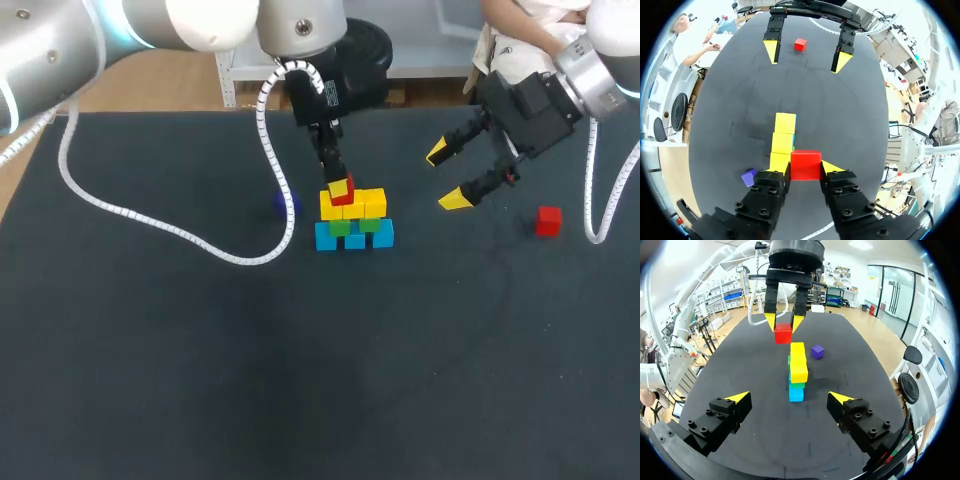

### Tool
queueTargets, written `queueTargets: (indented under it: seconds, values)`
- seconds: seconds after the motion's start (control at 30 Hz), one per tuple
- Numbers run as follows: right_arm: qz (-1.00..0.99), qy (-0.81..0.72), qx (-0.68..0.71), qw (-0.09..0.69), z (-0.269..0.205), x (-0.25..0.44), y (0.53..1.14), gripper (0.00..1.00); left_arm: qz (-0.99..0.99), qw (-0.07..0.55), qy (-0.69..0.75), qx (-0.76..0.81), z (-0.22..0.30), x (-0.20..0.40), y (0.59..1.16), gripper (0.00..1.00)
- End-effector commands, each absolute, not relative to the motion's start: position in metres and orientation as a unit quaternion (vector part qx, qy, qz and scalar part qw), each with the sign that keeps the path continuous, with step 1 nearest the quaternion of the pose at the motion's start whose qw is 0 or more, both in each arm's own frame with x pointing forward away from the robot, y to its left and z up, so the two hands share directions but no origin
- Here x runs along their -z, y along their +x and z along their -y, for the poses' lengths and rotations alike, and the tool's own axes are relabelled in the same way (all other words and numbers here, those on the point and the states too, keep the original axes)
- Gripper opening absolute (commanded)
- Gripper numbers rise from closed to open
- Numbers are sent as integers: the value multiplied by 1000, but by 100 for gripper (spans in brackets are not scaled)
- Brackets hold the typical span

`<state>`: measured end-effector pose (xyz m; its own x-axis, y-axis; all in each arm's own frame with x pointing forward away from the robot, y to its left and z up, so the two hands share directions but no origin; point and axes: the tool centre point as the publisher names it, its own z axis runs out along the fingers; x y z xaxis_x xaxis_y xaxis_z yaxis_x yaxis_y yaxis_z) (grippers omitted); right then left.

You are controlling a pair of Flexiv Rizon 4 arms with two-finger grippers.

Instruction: Place the blue cubes, place green cubes on the blue cubes, place the yellow cubes on the green cubes, then place the red cubes on the yellow cubes, and place purple cube on the red cubes.

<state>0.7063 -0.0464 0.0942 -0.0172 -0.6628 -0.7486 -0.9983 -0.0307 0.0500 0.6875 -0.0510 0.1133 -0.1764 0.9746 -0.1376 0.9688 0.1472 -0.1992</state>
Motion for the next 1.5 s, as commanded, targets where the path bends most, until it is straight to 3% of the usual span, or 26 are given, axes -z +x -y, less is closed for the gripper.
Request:
queueTargets:
  seconds: [0.03, 1.5]
  values:
    - [-642, -647, -310, 271, 47, -94, 705, 100, 757, 20, -641, -124, 52, -110, 692, 0]
    - [-642, -647, -310, 271, 47, -94, 705, 100, 755, 14, -640, -139, 54, -97, 710, 0]
